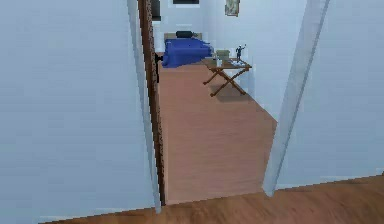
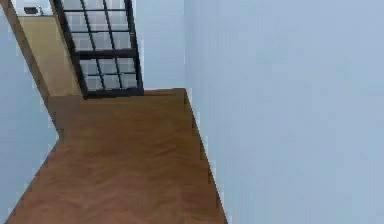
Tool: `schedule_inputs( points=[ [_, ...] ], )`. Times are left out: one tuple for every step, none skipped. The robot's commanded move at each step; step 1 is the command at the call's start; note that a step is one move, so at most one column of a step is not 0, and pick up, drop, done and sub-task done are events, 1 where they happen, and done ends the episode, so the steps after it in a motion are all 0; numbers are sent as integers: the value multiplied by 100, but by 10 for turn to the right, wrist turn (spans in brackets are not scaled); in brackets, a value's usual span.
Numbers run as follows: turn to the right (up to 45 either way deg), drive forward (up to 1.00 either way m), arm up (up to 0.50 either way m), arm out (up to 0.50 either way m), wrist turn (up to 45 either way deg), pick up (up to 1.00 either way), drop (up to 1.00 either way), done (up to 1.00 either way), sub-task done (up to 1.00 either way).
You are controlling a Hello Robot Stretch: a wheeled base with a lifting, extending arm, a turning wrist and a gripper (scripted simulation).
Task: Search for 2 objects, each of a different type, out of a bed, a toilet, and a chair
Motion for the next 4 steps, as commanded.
schedule_inputs(
  points=[
    [150, 0, 0, 0, 0, 0, 0, 0, 0],
    [0, 100, 0, 0, 0, 0, 0, 0, 0],
    [-210, 0, 0, 0, 0, 0, 0, 0, 0],
    [0, 100, 0, 0, 0, 0, 0, 0, 0]
  ],
)
